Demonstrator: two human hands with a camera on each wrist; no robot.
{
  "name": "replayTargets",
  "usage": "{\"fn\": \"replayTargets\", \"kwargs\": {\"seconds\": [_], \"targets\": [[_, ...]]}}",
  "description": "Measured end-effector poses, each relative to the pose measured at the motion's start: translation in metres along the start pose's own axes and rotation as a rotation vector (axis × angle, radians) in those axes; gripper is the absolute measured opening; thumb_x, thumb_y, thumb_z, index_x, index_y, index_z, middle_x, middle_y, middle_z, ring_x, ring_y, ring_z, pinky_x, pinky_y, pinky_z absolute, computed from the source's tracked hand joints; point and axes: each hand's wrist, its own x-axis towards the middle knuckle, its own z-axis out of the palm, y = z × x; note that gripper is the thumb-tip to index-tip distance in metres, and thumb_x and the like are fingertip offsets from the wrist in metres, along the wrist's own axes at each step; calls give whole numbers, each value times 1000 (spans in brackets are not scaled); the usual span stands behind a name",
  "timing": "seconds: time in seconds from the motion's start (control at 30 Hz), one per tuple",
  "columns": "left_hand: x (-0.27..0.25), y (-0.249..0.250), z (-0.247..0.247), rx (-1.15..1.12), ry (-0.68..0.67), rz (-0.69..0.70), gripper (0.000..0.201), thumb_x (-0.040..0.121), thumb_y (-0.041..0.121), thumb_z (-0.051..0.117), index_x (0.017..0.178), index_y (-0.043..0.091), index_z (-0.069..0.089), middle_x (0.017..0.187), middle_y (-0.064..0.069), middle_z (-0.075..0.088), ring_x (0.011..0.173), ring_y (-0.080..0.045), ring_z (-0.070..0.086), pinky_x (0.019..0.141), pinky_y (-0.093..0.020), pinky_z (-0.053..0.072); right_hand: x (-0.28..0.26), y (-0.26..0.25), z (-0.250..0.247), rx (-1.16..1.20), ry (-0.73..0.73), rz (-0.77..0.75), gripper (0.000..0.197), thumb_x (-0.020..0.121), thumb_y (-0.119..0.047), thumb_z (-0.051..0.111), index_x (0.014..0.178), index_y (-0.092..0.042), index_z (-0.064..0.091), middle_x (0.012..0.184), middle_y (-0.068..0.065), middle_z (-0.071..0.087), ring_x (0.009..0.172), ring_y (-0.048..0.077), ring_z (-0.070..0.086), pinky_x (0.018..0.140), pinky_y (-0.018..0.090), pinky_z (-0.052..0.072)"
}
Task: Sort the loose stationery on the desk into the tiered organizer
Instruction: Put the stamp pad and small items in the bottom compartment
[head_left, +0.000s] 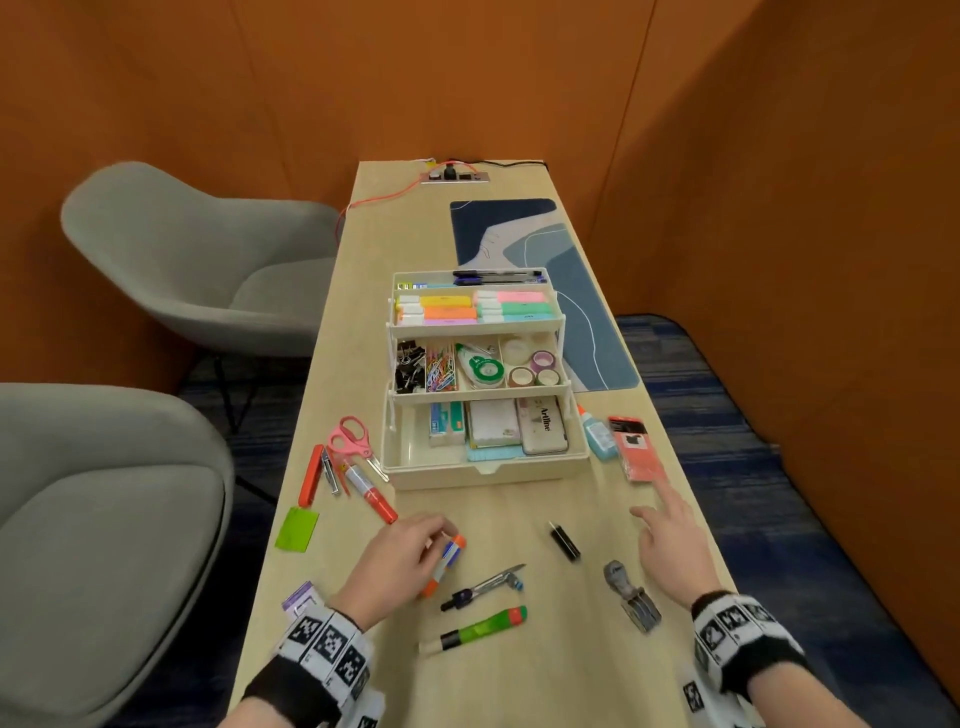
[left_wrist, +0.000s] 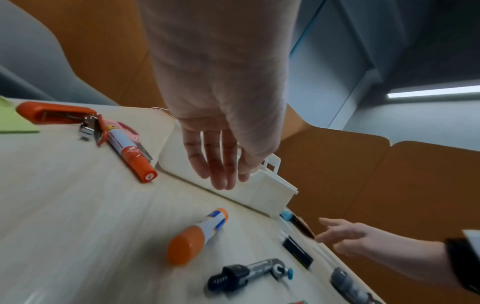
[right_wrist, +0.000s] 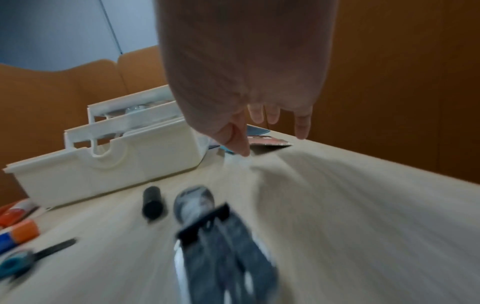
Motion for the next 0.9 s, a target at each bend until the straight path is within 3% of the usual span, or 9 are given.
{"fn": "replayTargets", "kwargs": {"seconds": [0.1,0.2,0.3,0.43,0.5,0.6,0.73,0.87,0.9], "targets": [[2,2,-2,0,27,-4,18,95,22,49,104,26,63,104,15,64,94,-4,59,81,-19,44,31,-3,-3,-64,-145,23,41,93,-17,41,133,-21,50,159,2,-4,146,23,5,115,45,25],[10,11,-9,-23,81,-3,18,94,22,50,105,28,64,101,17,64,89,-2,57,79,-17,44,48,1,0,4,-250,96,56,91,-14,39,146,-20,29,159,-4,2,145,20,5,114,49,25],[30,28,-17,-47,150,18,18,94,20,50,104,24,64,97,14,63,91,-3,53,80,-17,40,40,-4,-7,85,-93,64,61,90,-13,43,148,-22,26,153,-3,23,135,18,29,108,45,36],[77,63,-20,-119,168,20,19,96,14,48,107,18,63,97,13,55,93,-2,48,88,-17,39,19,-17,-36,162,251,33,45,93,-13,48,137,-15,46,140,4,44,120,22,43,100,42,39],[111,74,-14,-204,103,-74,23,97,12,45,112,13,62,106,7,60,97,-8,54,92,-21,43,11,-24,-53,359,368,70,40,94,-8,49,134,-10,50,136,7,47,117,22,44,99,39,39],[157,76,-2,-276,-106,-329,26,97,12,42,118,8,56,119,-8,61,104,-22,60,93,-33,49,-2,-37,-76,715,356,174,37,95,-9,48,132,-13,52,134,3,46,121,19,46,104,41,40],[185,82,5,-275,-360,-519,35,98,12,38,128,-5,48,126,-20,57,115,-31,58,81,-34,50,-14,-54,-92,1021,189,224,31,96,-14,48,124,-25,55,121,3,52,104,20,56,81,33,52],[197,81,9,-540,-369,-659,39,98,18,43,132,-1,46,131,-18,54,108,-25,58,85,-33,48,-13,-63,-84,1035,98,210,28,98,-21,47,119,-34,59,117,0,55,100,16,53,76,27,47],[196,79,8,-644,-357,-715,41,97,20,46,134,2,45,132,-18,54,103,-23,59,77,-30,48,-12,-65,-82,1047,90,211,28,98,-21,47,118,-34,60,117,-1,56,103,14,52,75,26,46]]}}
